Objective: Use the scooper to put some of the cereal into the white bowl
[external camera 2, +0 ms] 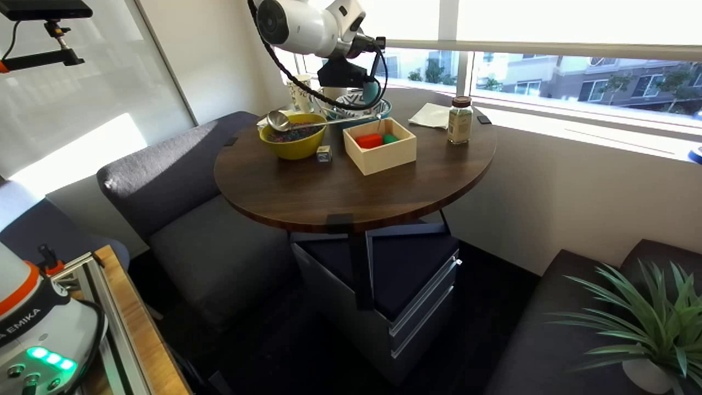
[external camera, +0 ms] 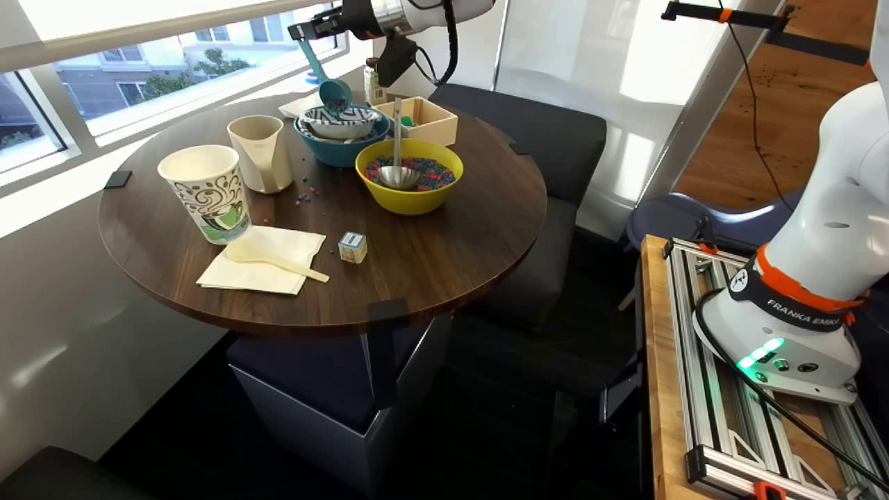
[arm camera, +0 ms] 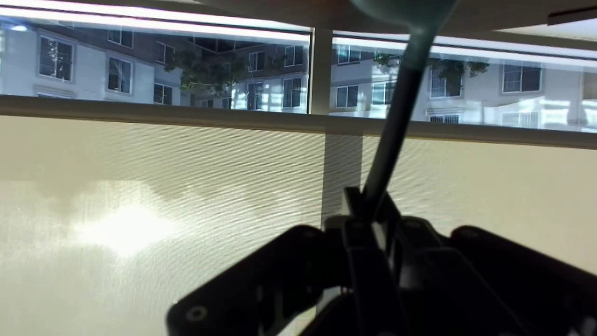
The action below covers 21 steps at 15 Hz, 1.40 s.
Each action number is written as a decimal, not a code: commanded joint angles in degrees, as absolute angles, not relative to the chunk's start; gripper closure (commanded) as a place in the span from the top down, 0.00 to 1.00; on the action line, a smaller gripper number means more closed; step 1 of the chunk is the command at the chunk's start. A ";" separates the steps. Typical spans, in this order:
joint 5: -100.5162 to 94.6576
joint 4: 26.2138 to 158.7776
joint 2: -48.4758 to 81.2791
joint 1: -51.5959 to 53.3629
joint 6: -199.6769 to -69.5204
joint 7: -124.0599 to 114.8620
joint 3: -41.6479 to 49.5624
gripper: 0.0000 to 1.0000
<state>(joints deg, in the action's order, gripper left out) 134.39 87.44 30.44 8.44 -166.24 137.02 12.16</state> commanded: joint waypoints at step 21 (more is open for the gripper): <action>143.96 91.77 32.19 34.92 -169.29 154.99 38.05 0.02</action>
<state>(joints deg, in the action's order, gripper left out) 143.96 89.66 32.31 32.55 -169.46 154.67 36.13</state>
